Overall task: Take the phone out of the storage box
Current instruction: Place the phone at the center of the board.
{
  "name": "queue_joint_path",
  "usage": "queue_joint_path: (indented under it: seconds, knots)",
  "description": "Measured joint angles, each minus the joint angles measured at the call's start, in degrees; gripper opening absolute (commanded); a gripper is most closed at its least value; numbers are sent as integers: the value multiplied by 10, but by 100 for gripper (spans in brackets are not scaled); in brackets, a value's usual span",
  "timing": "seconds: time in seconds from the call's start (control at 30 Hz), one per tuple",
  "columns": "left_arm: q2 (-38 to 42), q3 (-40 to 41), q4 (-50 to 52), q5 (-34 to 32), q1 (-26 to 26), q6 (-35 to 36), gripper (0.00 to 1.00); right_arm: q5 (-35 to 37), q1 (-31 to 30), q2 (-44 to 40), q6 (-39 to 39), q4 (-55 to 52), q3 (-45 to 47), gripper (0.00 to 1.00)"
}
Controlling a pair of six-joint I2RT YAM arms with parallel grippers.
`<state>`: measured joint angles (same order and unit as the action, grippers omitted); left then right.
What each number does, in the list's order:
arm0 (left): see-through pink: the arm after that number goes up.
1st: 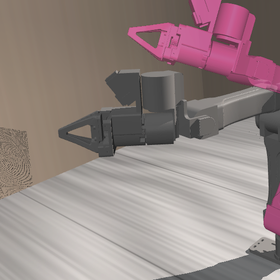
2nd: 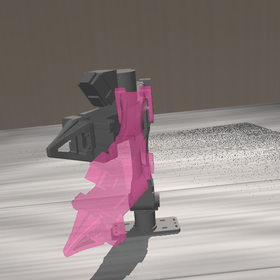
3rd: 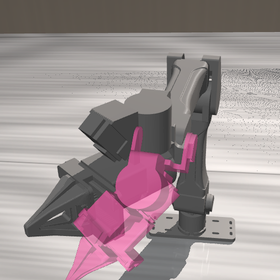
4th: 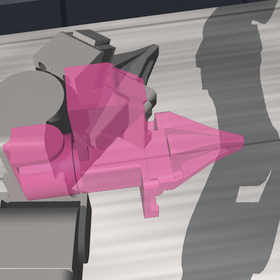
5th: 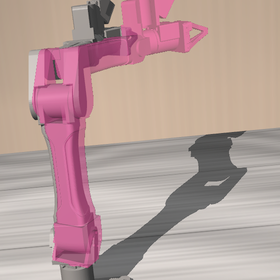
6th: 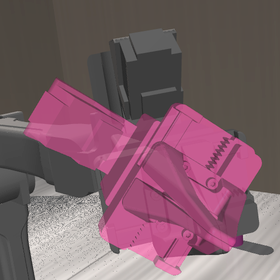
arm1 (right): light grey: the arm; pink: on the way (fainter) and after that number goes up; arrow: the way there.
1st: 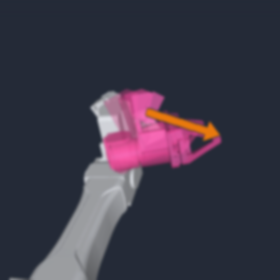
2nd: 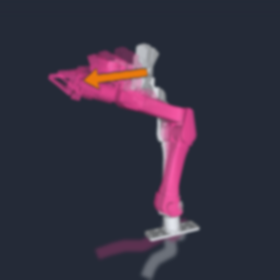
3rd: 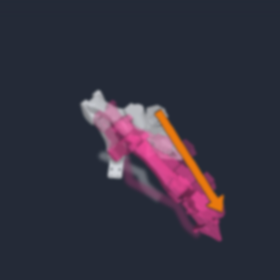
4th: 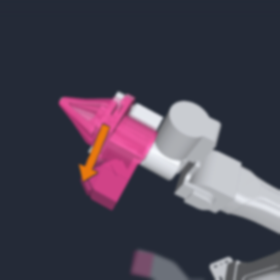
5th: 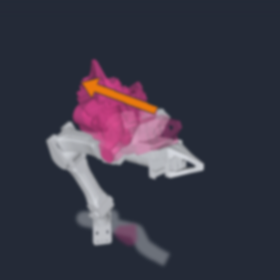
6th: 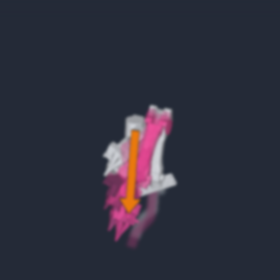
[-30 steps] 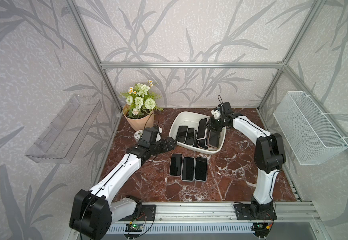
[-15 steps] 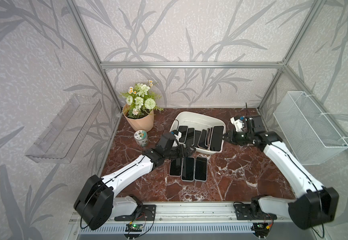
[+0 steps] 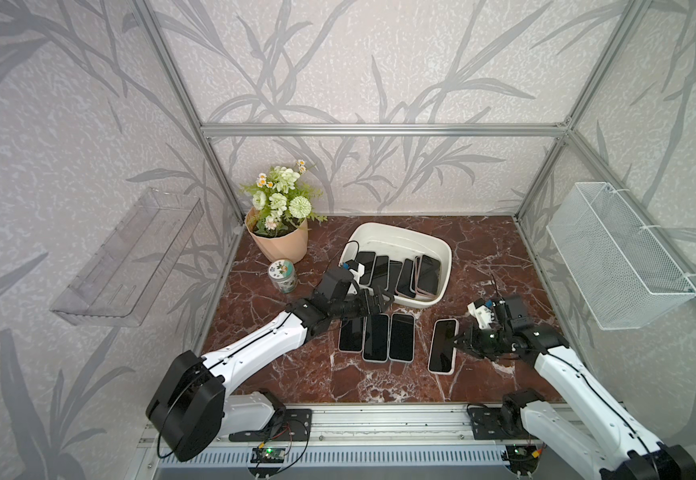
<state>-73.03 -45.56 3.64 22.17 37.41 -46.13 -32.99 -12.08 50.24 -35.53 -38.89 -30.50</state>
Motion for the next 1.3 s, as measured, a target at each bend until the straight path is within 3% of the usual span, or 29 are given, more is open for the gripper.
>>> queue_joint_path:
  seconds: [0.47,0.93,1.3]
  knots:
    - [13,0,48,-25,0,21,100,-4,-15,142,-12,134,22,13]
    - [22,0,60,-41,-9,30,100,-73,-10,261,13,192,-2,18]
    - [39,0,72,-47,-27,31,100,-70,-21,330,36,221,-10,43]
